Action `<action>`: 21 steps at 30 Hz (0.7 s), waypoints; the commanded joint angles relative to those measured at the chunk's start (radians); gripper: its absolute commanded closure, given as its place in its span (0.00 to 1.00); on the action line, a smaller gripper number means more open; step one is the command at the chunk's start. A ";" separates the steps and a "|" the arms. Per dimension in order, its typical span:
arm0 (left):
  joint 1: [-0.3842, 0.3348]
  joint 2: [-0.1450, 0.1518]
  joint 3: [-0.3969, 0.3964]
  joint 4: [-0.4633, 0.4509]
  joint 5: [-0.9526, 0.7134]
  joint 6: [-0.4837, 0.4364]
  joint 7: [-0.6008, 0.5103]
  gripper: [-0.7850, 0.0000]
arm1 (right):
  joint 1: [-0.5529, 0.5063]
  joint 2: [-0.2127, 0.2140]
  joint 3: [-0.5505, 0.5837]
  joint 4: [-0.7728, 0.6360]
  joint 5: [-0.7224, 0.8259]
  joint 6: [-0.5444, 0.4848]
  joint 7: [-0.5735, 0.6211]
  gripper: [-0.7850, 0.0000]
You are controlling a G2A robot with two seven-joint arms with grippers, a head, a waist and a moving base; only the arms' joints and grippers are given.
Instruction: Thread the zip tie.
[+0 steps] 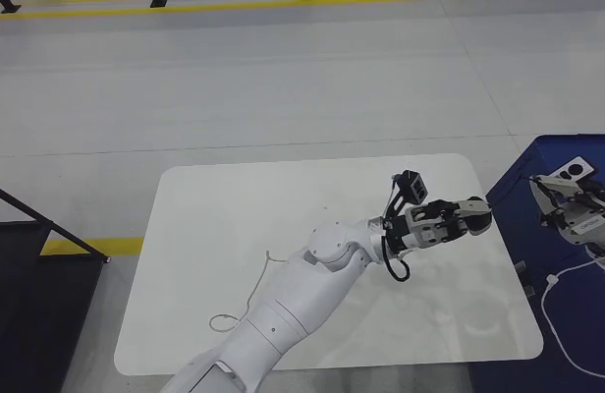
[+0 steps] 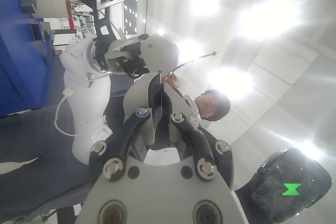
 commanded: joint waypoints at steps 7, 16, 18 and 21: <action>0.002 0.018 -0.011 -0.023 0.106 0.105 0.016 1.00 | -0.014 -0.004 0.016 -0.009 -0.001 0.003 0.001 1.00; 0.033 0.031 -0.038 -0.077 0.151 0.095 0.031 0.14 | -0.025 -0.007 0.022 -0.022 -0.014 0.007 0.003 1.00; 0.039 0.032 -0.038 -0.080 0.158 0.093 0.034 0.00 | -0.026 -0.008 0.023 -0.025 -0.016 0.008 0.003 1.00; 0.049 0.033 -0.045 -0.087 0.146 0.086 0.034 0.00 | -0.030 -0.009 0.022 -0.029 -0.020 0.008 0.002 1.00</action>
